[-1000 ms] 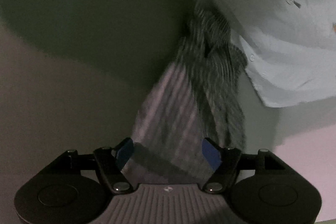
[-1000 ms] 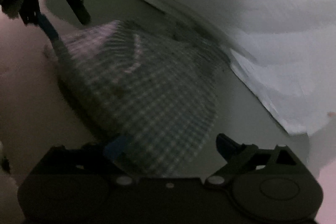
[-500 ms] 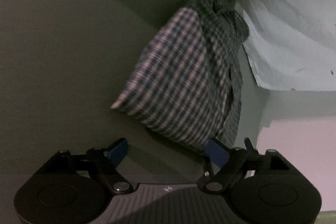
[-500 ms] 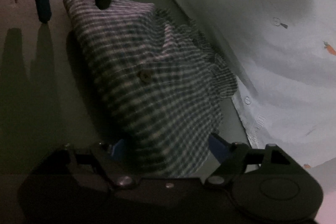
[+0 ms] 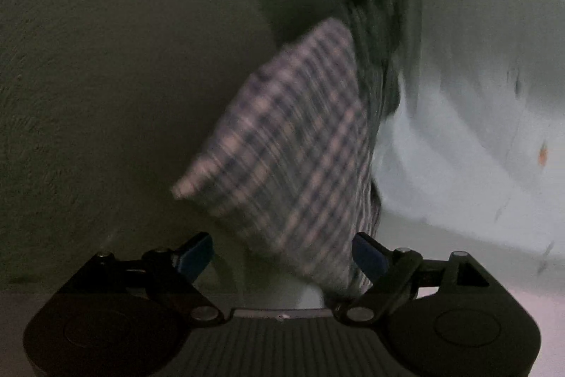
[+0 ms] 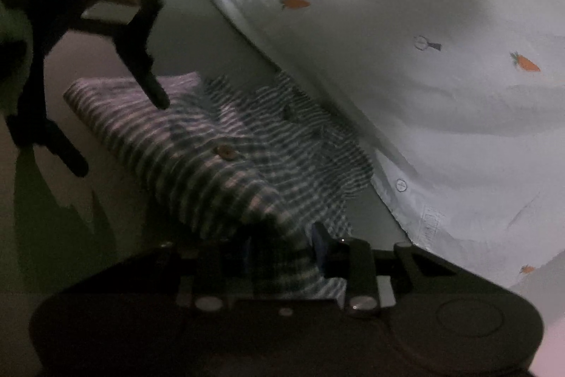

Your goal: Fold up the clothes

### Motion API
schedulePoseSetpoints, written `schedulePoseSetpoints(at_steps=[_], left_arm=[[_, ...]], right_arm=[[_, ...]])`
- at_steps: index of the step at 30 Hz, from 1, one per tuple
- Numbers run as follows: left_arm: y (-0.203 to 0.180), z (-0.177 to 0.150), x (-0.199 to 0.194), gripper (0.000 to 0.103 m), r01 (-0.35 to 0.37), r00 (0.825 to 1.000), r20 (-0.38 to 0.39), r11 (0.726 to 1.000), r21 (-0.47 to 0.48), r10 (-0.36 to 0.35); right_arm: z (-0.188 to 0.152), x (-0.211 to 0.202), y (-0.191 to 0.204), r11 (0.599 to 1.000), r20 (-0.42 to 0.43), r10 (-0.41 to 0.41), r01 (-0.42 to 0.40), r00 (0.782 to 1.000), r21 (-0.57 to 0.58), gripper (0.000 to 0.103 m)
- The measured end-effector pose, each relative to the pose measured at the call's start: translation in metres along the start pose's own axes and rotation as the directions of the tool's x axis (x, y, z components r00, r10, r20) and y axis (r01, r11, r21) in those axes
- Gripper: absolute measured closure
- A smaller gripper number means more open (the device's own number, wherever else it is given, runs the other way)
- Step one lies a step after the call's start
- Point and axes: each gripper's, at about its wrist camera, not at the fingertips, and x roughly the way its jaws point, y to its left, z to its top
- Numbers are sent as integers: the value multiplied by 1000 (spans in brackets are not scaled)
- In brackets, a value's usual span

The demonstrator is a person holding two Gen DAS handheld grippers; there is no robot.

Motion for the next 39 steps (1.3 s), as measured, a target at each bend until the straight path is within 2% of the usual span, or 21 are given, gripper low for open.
schedulePoseSetpoints(at_steps=[3, 4, 6, 11, 15, 18, 20, 23, 24, 25, 26, 27, 31, 33, 37, 39], left_arm=[[6, 4, -2, 19, 49, 998, 36, 996, -75, -47], [7, 4, -2, 23, 54, 997, 55, 995, -89, -49], [7, 5, -3, 40, 43, 996, 80, 995, -91, -36], [1, 10, 3, 53, 81, 992, 108, 990, -112, -69], [-5, 13, 11, 69, 120, 988, 113, 983, -139, -105], [-10, 11, 13, 72, 138, 986, 115, 979, -151, -121], [-16, 10, 14, 73, 135, 987, 109, 981, -142, -120], [-22, 13, 16, 73, 130, 987, 113, 983, -132, -115], [-22, 13, 15, 76, 123, 987, 121, 984, -130, -108], [-24, 13, 15, 78, 116, 987, 129, 985, -130, -99], [-26, 12, 15, 83, 107, 987, 137, 986, -130, -89], [-30, 11, 12, 87, 101, 986, 144, 987, -124, -83], [-56, -1, -9, 92, 91, 985, 153, 995, -50, -82], [-71, -16, -28, 92, 80, 985, 150, 997, 12, -81], [-66, -55, -70, 92, 57, 995, 86, 998, -29, -55], [-54, -75, -85, 92, 19, 999, 52, 993, -114, -13]], right_arm=[[-5, 3, 1, 1000, -2, 25, -25, 1000, 1, 70], [-7, 3, 2, 999, -1, 32, -32, 999, -8, 70], [-11, 3, 6, 999, 5, 40, -40, 999, -31, 70], [-18, 0, 8, 997, -2, 61, -61, 998, -36, 70], [-22, 1, 10, 994, -16, 102, -103, 995, -29, 55], [-24, 5, 16, 989, -22, 143, -144, 989, -40, 32], [-24, 13, 19, 988, -37, 145, -146, 989, -41, 30], [-21, 38, 22, 995, -92, 57, -64, 994, -75, 30], [-20, 46, 20, 996, -103, 43, -51, 994, -78, 35], [-19, 53, 15, 996, -110, 53, -61, 993, -67, 60], [-17, 56, 9, 995, -111, 77, -83, 991, -58, 78], [-14, 56, 5, 993, -106, 93, -100, 990, -63, 87], [-8, 33, -11, 979, -58, 151, -158, 987, -127, 93], [-11, 10, -18, 968, -49, 225, -229, 973, -104, 94], [-21, -41, -31, 915, -39, 403, -403, 914, 1, 95], [-27, -66, -38, 873, -27, 486, -485, 873, 53, 95]])
